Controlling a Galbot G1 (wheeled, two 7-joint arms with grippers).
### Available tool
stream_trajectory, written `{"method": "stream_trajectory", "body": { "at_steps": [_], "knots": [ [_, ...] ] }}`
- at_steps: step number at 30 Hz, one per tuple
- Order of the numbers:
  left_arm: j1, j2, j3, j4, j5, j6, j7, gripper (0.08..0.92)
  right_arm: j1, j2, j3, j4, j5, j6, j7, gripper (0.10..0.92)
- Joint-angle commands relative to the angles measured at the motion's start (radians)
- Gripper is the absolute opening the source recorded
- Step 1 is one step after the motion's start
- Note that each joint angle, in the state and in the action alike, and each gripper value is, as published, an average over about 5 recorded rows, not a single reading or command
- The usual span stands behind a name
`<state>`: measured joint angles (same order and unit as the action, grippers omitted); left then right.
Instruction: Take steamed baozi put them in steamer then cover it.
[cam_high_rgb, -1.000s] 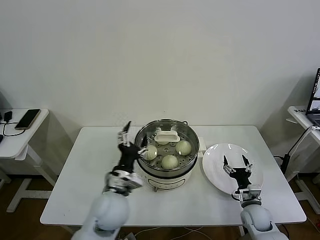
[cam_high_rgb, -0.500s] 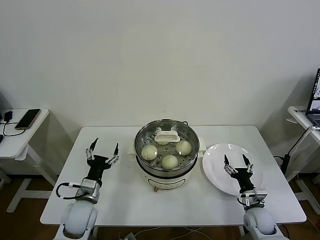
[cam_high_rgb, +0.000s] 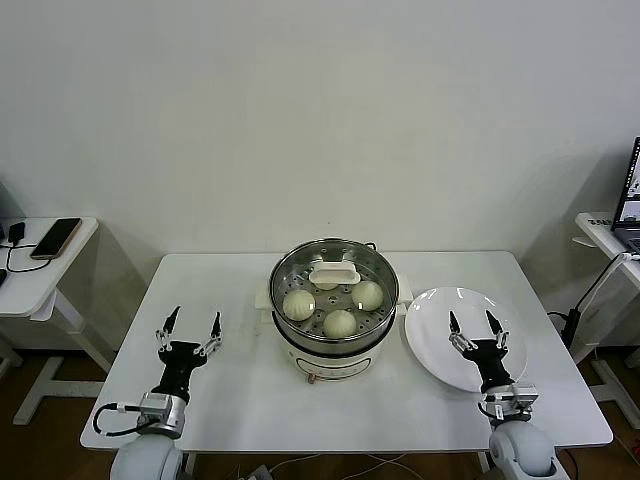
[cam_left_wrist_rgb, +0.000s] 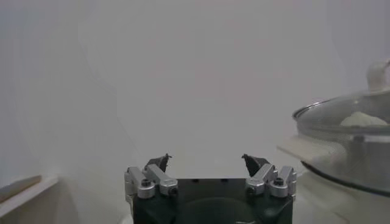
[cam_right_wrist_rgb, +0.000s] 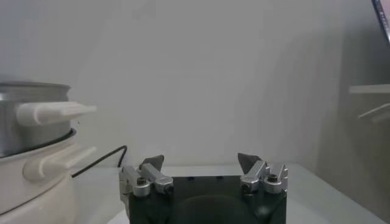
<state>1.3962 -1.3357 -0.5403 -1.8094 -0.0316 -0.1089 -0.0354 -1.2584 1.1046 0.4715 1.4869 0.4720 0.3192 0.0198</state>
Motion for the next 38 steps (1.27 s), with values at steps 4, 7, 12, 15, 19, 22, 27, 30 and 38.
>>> {"method": "stream_trajectory", "body": {
  "at_steps": [4, 7, 12, 15, 19, 22, 27, 30, 38],
  "knots": [
    [0.055, -0.009, -0.012, 0.019, -0.015, -0.059, 0.005, 0.823, -0.019, -0.002, 0.001, 0.014, 0.005, 0.009, 0.001, 0.823],
    [0.057, -0.01, -0.01, 0.016, -0.005, -0.058, 0.004, 0.823, -0.021, -0.001, 0.0, 0.016, 0.005, 0.004, 0.008, 0.823],
    [0.065, -0.015, -0.005, 0.013, 0.004, -0.066, 0.006, 0.823, -0.028, 0.001, -0.001, 0.019, -0.001, 0.001, 0.007, 0.823],
    [0.07, -0.019, -0.001, 0.014, 0.01, -0.072, 0.008, 0.823, -0.032, 0.004, 0.002, 0.025, -0.007, -0.007, 0.007, 0.823],
    [0.073, -0.021, 0.002, 0.016, 0.015, -0.079, 0.009, 0.823, -0.036, 0.008, 0.007, 0.031, -0.009, -0.015, 0.008, 0.823],
    [0.073, -0.021, 0.003, 0.015, 0.017, -0.082, 0.009, 0.823, -0.038, 0.009, 0.007, 0.031, -0.012, -0.015, 0.009, 0.823],
    [0.074, -0.02, 0.004, 0.014, 0.022, -0.083, 0.008, 0.823, -0.035, 0.01, 0.007, 0.027, -0.016, -0.015, 0.014, 0.823],
    [0.076, -0.02, 0.004, 0.012, 0.029, -0.08, 0.007, 0.823, -0.033, 0.01, 0.006, 0.027, -0.016, -0.016, 0.014, 0.823],
    [0.082, -0.024, 0.005, 0.003, 0.038, -0.08, 0.008, 0.823, -0.035, 0.011, 0.005, 0.025, -0.022, -0.016, 0.013, 0.823]
  ]
}}
